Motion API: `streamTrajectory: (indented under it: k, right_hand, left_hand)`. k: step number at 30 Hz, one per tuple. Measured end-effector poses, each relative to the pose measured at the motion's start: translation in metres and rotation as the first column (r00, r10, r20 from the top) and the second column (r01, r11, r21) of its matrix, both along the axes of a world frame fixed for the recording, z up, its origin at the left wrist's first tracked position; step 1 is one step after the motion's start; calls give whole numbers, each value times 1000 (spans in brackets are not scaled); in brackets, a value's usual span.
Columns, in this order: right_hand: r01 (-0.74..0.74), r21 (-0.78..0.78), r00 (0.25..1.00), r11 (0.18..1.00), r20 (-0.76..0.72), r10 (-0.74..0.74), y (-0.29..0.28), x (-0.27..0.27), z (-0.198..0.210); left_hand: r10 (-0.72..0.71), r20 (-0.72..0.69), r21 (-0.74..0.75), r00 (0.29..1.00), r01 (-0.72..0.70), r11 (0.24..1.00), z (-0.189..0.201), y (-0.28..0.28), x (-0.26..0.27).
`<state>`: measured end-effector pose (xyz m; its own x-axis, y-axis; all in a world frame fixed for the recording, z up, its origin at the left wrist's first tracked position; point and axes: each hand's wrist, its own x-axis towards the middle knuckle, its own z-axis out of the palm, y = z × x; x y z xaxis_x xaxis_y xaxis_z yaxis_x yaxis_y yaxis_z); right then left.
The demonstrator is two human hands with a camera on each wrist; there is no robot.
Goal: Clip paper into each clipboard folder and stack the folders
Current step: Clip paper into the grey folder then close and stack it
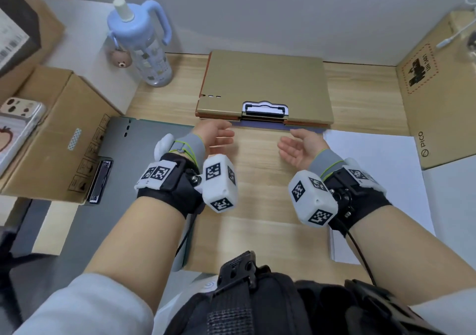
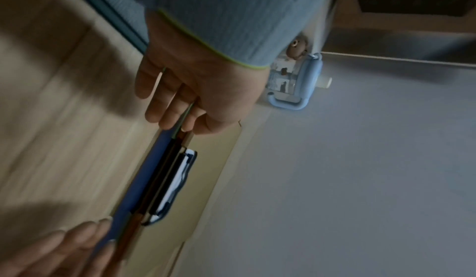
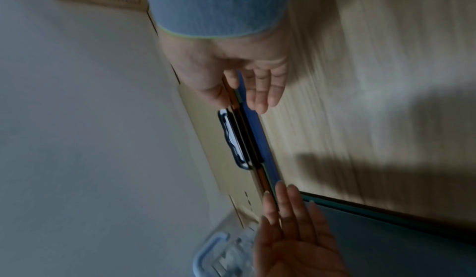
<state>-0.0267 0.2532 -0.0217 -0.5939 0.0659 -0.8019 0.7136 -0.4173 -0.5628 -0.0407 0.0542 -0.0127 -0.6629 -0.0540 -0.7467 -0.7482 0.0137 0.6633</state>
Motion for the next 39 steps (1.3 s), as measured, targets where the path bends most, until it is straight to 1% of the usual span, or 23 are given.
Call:
streamTrajectory:
  k: [4, 6, 7, 9, 11, 14, 16, 18, 22, 24, 26, 28, 30, 33, 35, 39]
  right_hand:
    - [-194, -25, 981, 981, 9, 195, -34, 15, -3]
    - [-269, -33, 963, 963, 16, 269, -48, 21, -5]
    - [-296, -34, 955, 955, 18, 297, -54, 24, -6]
    - [-348, -43, 937, 937, 29, 349, -69, 31, -10]
    - [-400, -50, 915, 915, 40, 402, -83, 40, -14]
    - [-473, -49, 878, 880, 56, 475, -101, 52, -20]
    - [-497, -47, 864, 867, 65, 499, -108, 57, -22]
    - [-528, -52, 843, 847, 86, 531, -117, 61, -24]
    - [-567, -43, 815, 822, 111, 568, -132, 66, -26]
    - [-571, -52, 812, 819, 112, 573, -134, 67, -26]
    - [-587, -45, 801, 808, 113, 588, -137, 67, -26]
    - [-603, -42, 789, 797, 116, 603, -141, 68, -27]
    - [-611, -39, 783, 791, 120, 611, -143, 69, -27]
    - [-617, -22, 779, 786, 122, 615, -147, 69, -28]
    - [-622, -5, 777, 783, 115, 619, -147, 68, -27]
    - [-620, 6, 780, 785, 119, 615, -145, 69, -25]
  left_hand:
    - [-91, -48, -170, 995, 82, 982, -8, -14, 26]
    - [-132, -81, -291, 988, 103, 951, -17, -25, 38]
    - [-146, -90, -371, 985, 103, 923, -21, -32, 43]
    - [-158, -77, -535, 985, 93, 840, -28, -50, 56]
    - [-129, -51, -639, 990, 67, 766, -32, -70, 69]
    - [-38, -54, -703, 998, -11, 711, -36, -102, 86]
    - [-1, -62, -733, 998, -45, 679, -37, -117, 93]
    - [39, -43, -770, 998, -58, 635, -36, -133, 102]
    - [96, 28, -845, 995, -28, 534, -35, -161, 116]
    - [147, 90, -849, 985, -1, 528, -35, -169, 123]
    - [208, 140, -838, 968, 4, 546, -34, -178, 129]
    - [245, 155, -820, 957, -14, 573, -35, -185, 133]
    - [243, 165, -806, 956, -11, 592, -34, -188, 134]
    - [190, 192, -796, 963, 39, 604, -31, -190, 134]
    - [171, 193, -786, 966, 48, 616, -28, -188, 131]
    - [174, 197, -788, 965, 50, 614, -20, -187, 128]
